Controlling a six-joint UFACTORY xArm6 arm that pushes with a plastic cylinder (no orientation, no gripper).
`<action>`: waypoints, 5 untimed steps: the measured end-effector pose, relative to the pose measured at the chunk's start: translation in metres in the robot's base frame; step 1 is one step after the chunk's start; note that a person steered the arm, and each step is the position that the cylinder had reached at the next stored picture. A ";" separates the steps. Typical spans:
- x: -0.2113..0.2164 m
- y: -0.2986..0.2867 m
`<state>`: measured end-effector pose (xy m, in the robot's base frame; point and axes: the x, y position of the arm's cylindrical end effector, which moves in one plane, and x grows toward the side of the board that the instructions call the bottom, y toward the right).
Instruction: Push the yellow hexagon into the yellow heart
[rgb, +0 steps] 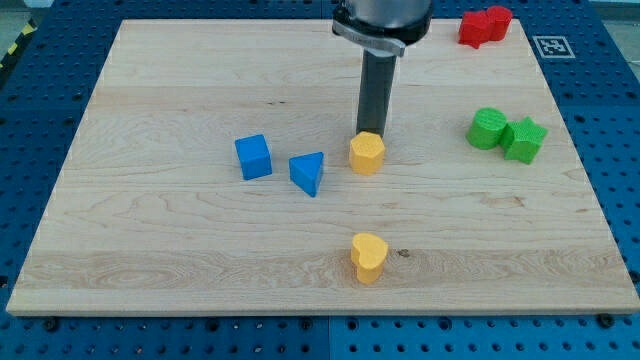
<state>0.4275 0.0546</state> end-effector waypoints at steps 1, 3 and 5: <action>0.021 -0.003; 0.029 -0.018; 0.085 -0.018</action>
<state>0.5125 0.0366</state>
